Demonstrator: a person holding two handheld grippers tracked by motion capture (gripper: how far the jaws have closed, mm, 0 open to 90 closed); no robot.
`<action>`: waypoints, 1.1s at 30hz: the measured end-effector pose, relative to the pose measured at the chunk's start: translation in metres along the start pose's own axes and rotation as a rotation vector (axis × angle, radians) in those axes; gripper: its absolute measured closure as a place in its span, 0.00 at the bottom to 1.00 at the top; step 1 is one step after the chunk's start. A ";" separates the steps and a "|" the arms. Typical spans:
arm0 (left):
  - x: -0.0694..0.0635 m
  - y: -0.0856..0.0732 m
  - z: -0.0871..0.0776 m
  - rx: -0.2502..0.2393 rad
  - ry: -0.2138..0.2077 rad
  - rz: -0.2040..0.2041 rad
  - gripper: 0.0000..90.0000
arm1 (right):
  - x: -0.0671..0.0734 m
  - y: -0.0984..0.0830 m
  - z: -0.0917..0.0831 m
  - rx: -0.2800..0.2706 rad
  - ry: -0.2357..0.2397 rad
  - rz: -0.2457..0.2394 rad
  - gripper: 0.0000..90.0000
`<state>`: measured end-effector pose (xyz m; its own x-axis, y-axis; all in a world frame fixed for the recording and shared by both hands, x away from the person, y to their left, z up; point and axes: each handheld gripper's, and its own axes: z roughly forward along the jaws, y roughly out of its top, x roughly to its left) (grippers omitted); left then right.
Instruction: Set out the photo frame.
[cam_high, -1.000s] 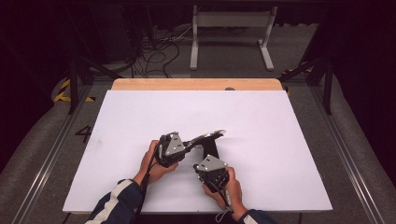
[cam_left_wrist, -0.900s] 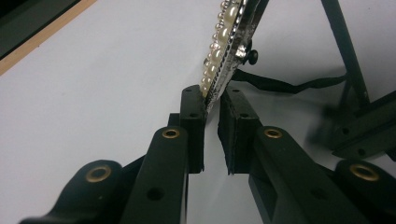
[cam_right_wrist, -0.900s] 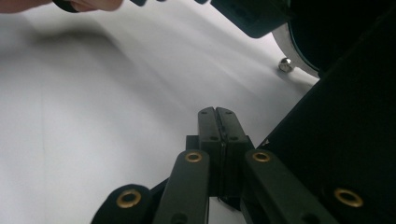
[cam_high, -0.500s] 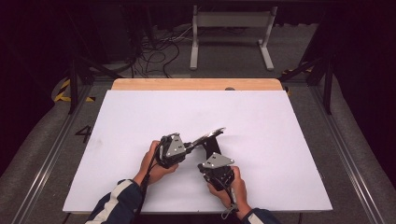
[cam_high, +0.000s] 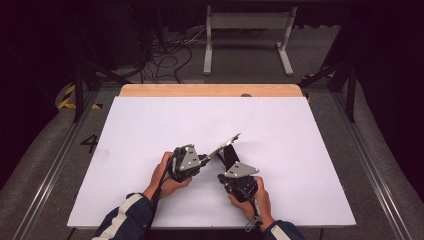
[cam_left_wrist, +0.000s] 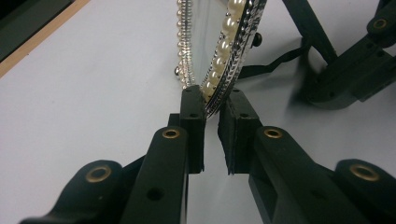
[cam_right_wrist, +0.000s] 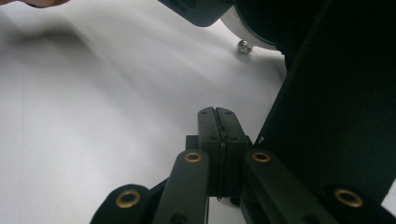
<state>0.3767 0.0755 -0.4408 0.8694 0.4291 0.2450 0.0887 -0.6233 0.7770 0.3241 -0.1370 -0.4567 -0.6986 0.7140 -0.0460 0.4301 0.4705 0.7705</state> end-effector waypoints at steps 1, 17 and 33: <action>0.000 0.000 0.000 -0.002 -0.001 0.003 0.89 | -0.001 0.000 -0.001 0.000 0.001 0.004 1.00; -0.004 0.002 0.001 -0.021 -0.035 -0.030 0.88 | -0.015 -0.004 -0.005 -0.008 0.019 0.007 1.00; -0.006 0.001 0.011 -0.038 -0.048 -0.070 0.66 | -0.017 -0.008 -0.011 -0.023 0.020 0.030 0.98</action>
<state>0.3771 0.0647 -0.4478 0.8842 0.4384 0.1614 0.1327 -0.5669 0.8130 0.3265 -0.1581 -0.4550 -0.6970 0.7170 -0.0099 0.4379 0.4366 0.7859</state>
